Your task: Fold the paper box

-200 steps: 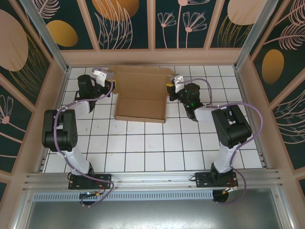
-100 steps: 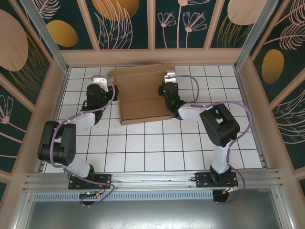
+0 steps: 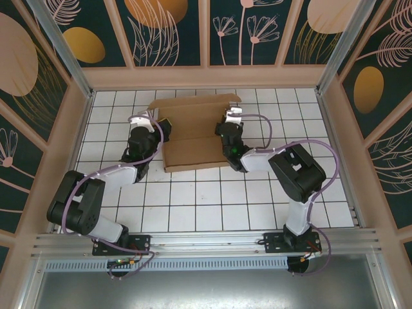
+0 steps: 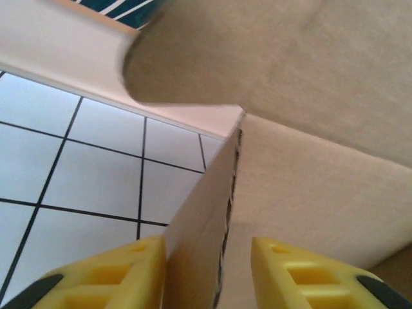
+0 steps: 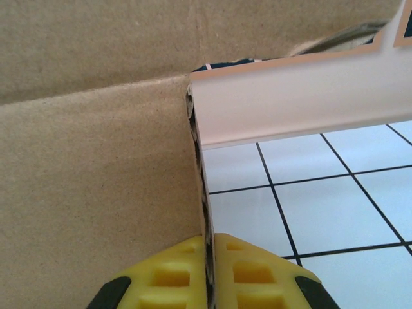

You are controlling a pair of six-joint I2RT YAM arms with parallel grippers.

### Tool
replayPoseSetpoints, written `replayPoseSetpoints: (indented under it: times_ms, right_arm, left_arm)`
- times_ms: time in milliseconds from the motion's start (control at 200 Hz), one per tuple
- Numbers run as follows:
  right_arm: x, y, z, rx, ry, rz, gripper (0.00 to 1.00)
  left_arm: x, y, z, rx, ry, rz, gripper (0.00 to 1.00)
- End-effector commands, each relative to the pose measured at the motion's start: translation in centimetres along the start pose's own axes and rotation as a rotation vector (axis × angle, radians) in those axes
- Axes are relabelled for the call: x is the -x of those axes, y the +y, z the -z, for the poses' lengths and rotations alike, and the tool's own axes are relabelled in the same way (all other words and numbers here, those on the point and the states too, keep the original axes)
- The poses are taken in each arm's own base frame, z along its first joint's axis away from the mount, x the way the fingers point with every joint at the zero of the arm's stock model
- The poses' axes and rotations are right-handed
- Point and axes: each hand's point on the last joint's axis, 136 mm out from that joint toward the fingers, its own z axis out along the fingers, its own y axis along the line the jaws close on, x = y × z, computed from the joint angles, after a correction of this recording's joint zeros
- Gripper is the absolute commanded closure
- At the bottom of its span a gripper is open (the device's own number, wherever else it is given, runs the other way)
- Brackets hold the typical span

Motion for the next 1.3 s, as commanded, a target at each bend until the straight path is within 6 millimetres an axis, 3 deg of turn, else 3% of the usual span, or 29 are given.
replayPoseSetpoints:
  times_ms: [0, 405, 591, 731, 941, 1056, 1296]
  right_arm:
    - [1.4, 1.1, 1.5, 0.075, -0.043, -0.108, 1.00]
    - [1.3, 0.9, 6.6, 0.265, -0.163, -0.173, 1.00]
    - [1.2, 1.6, 7.0, 0.205, -0.181, -0.179, 1.00]
    - [1.4, 1.5, 7.4, 0.146, -0.202, -0.178, 1.00]
    - [1.2, 1.3, 8.3, 0.146, -0.245, -0.189, 1.00]
    - [1.4, 1.0, 10.0, 0.169, -0.303, -0.201, 1.00]
    - [-0.5, 1.1, 11.5, 0.198, -0.272, -0.198, 1.00]
  left_arm:
    - [1.6, -1.0, 0.7, -0.037, -0.092, 0.047, 0.61]
    - [-0.6, 0.6, 3.9, -0.069, -0.146, 0.129, 0.69]
    - [-1.4, -0.4, 4.1, -0.095, -0.141, 0.179, 0.53]
    - [-1.5, 0.1, 5.0, -0.079, -0.162, 0.240, 0.45]
    - [-2.5, 0.6, 5.7, -0.095, -0.160, 0.248, 0.58]
    - [-3.1, 0.8, 6.3, -0.108, -0.156, 0.244, 0.68]
    - [-4.5, 1.7, 8.2, -0.118, -0.142, 0.245, 0.73]
